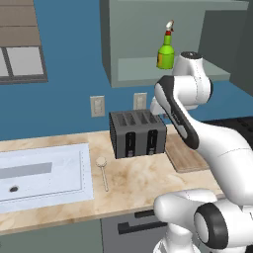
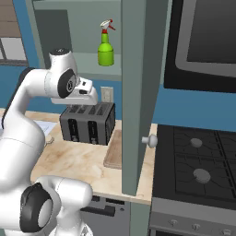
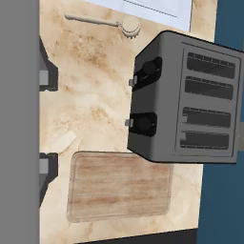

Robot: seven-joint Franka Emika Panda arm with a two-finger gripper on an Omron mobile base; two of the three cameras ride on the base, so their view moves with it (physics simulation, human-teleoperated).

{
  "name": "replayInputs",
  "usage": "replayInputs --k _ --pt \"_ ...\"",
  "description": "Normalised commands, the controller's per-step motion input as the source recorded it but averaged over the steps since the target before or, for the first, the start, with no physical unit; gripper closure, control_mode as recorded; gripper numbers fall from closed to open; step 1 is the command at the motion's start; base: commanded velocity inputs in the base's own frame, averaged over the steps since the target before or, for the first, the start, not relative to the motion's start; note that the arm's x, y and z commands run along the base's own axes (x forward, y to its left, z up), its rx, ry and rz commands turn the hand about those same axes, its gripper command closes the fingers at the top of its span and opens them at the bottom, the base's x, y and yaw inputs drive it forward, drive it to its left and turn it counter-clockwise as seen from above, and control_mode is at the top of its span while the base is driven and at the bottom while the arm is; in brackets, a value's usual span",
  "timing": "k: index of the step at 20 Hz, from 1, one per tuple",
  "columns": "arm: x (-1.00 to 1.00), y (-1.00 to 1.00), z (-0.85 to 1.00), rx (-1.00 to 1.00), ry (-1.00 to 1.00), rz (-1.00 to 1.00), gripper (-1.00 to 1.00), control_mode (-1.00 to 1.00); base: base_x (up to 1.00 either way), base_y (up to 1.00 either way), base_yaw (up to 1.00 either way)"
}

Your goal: Grab the spray bottle from the cabinet, then place it next to the cutting board for sanitizing. Then grab the dish brush from the countertop next to the sink and place it next to the cutting board.

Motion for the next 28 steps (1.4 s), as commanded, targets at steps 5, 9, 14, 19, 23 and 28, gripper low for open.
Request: replayInputs --k 5,9,14,19,23,28 --pt "-0.05 0.0 0.0 0.0 0.0 0.0 -1.0 -1.0 0.0 0.0 0.0" --pt "-0.32 0.03 0.0 0.0 0.0 0.03 -1.0 -1.0 0.0 0.0 0.0" --pt "-0.61 0.0 0.01 0.0 -0.18 0.01 -1.0 -1.0 0.0 0.0 0.0" --pt "-0.71 0.0 0.18 0.0 -0.53 0.0 -1.0 -1.0 0.0 0.0 0.0" --pt "-0.58 0.0 0.46 0.0 -0.63 0.0 -1.0 -1.0 0.0 0.0 0.0" --pt "-0.34 -0.12 0.65 0.02 -0.39 0.0 -1.0 -1.0 0.0 0.0 0.0"
